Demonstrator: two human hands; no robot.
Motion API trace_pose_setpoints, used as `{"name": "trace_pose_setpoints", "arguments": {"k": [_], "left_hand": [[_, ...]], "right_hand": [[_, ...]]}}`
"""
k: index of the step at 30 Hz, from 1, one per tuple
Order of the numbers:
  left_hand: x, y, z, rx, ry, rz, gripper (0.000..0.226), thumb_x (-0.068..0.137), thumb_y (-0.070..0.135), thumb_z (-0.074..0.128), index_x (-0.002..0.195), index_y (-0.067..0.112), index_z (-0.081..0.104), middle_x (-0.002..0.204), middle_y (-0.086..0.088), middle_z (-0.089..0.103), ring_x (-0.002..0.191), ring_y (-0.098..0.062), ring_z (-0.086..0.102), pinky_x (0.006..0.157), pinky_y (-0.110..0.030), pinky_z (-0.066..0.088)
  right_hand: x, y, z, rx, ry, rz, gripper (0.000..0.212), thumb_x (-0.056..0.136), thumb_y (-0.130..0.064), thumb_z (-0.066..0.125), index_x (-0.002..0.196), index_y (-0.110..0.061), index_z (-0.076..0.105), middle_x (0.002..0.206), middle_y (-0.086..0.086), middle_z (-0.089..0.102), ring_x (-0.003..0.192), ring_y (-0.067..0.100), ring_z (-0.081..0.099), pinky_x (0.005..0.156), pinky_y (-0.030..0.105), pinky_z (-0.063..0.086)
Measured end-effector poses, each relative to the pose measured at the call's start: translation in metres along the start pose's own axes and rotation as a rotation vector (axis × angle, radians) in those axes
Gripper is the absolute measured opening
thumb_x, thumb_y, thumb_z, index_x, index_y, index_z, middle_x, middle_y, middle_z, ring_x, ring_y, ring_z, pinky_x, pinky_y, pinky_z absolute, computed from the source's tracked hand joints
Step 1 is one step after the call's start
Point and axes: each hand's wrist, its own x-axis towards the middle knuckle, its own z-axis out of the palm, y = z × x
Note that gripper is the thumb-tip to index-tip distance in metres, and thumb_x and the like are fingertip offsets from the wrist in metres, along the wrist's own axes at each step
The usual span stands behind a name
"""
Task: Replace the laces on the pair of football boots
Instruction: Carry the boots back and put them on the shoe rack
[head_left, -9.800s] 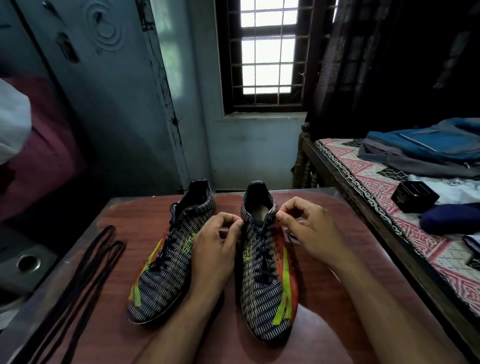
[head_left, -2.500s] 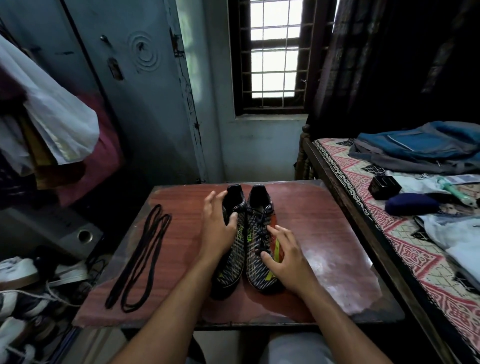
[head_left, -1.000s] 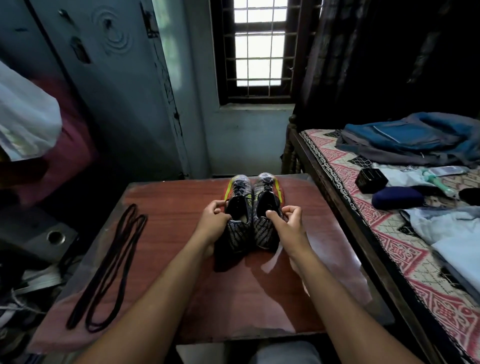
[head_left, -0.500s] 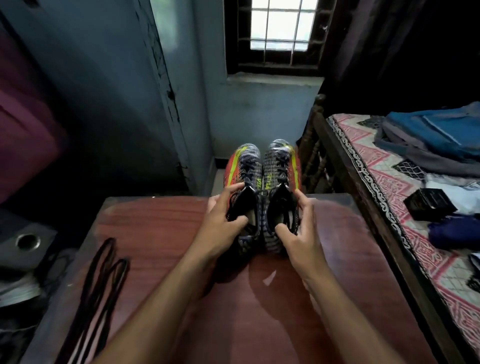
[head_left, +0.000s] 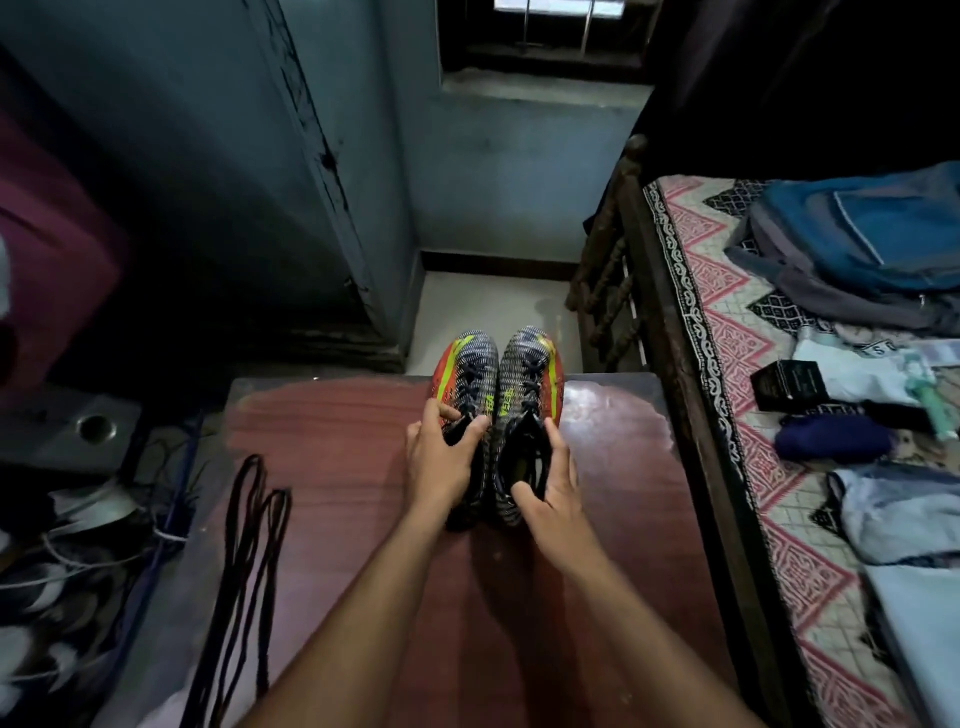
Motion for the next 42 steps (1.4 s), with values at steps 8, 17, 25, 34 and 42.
{"name": "trace_pose_setpoints", "arguments": {"k": [8, 17, 25, 34, 42], "left_hand": [[-0.034, -0.013, -0.026, -0.011, -0.178, 0.006, 0.034, 0.089, 0.036, 0.077, 0.113, 0.042, 0.054, 0.121, 0.000, 0.060, 0.109, -0.019, 0.061, 0.096, -0.037, 0.052], [-0.038, -0.040, -0.016, 0.040, -0.115, -0.171, 0.068, 0.070, 0.031, 0.084, 0.111, 0.053, 0.035, 0.124, -0.004, 0.061, 0.111, -0.029, 0.062, 0.096, -0.047, 0.052], [-0.056, -0.047, -0.023, 0.170, -0.250, -0.333, 0.096, 0.080, 0.019, 0.072, 0.158, 0.036, 0.018, 0.142, -0.013, 0.059, 0.124, -0.033, 0.059, 0.104, -0.041, 0.050], [-0.158, 0.041, -0.131, -0.049, -0.242, -0.226, 0.092, 0.100, 0.014, 0.056, 0.163, 0.041, -0.005, 0.171, 0.000, 0.007, 0.152, -0.022, 0.025, 0.101, -0.024, 0.034], [-0.220, 0.074, -0.204, -0.217, 0.023, -0.043, 0.066, 0.106, 0.060, 0.037, 0.157, 0.058, -0.005, 0.169, 0.022, -0.006, 0.157, -0.011, -0.005, 0.128, -0.054, 0.007]], "right_hand": [[-0.026, -0.007, -0.012, -0.018, -0.126, 0.117, 0.087, 0.092, -0.025, 0.060, 0.156, -0.051, 0.007, 0.169, -0.008, 0.010, 0.155, 0.015, 0.016, 0.122, 0.041, 0.024], [-0.038, -0.006, -0.016, -0.022, -0.096, 0.187, 0.097, 0.083, -0.017, 0.075, 0.159, -0.033, 0.018, 0.159, -0.001, 0.029, 0.139, 0.009, 0.032, 0.112, 0.026, 0.028], [-0.057, -0.022, -0.026, 0.113, -0.164, 0.345, 0.099, 0.079, -0.012, 0.084, 0.157, -0.023, 0.025, 0.139, -0.002, 0.055, 0.121, 0.016, 0.057, 0.099, 0.028, 0.046], [-0.117, -0.106, -0.051, 0.173, -0.258, 0.099, 0.093, 0.085, -0.012, 0.080, 0.153, -0.043, 0.024, 0.146, -0.016, 0.040, 0.136, 0.012, 0.045, 0.115, 0.038, 0.040], [-0.138, -0.181, -0.036, 0.108, -0.462, -0.133, 0.095, 0.082, -0.035, 0.083, 0.153, -0.052, 0.023, 0.154, -0.019, 0.035, 0.143, 0.010, 0.039, 0.119, 0.047, 0.038]]}}
